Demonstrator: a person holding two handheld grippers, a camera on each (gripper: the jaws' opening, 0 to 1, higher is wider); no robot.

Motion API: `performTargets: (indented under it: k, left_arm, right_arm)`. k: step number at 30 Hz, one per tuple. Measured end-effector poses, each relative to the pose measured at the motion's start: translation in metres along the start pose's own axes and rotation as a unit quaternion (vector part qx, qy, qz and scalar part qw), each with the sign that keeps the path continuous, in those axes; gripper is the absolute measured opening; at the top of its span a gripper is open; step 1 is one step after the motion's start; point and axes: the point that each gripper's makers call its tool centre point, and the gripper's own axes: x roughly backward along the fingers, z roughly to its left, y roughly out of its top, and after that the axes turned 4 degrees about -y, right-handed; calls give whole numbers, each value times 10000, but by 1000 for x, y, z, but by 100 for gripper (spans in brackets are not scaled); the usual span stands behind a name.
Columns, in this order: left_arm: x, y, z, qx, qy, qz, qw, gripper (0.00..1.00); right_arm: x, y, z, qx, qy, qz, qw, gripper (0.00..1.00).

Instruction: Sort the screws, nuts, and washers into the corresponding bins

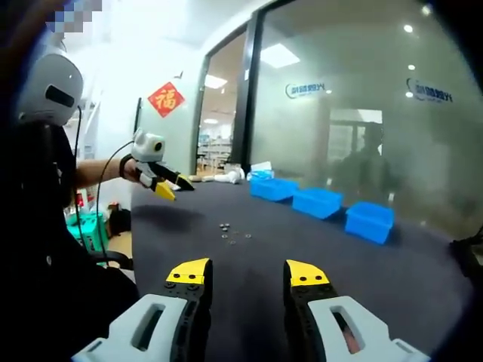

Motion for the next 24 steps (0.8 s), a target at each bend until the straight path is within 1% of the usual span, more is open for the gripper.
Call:
performTargets:
  k: [5,9,13,16,18,22,24]
  left_arm:
    - [-18,3,2,-155,-212,386,9989,44]
    - [-34,5,2,-333,-390,732,9960,44]
    - [-47,10,0,-387,-582,928,9932,44]
    - [-55,12,-2,-483,-676,1105,9904,44]
    - [-60,14,-5,-528,-728,1166,9891,44]
    - [-66,13,-14,-628,-873,1374,9847,44]
    - [-68,10,-17,-668,-949,1518,9816,44]
  right_arm:
    - [0,-2,0,14,26,14,10000,34]
    - [0,-4,-2,8,9,16,10000,34]
    - [0,-6,-3,0,26,23,10000,34]
    - [0,-8,-4,-16,28,21,10000,34]
    - [0,-10,-5,-30,25,21,10000,34]
    - [0,-12,-7,-59,28,24,10000,34]
    - [-1,-13,-7,-65,30,31,10000,34]
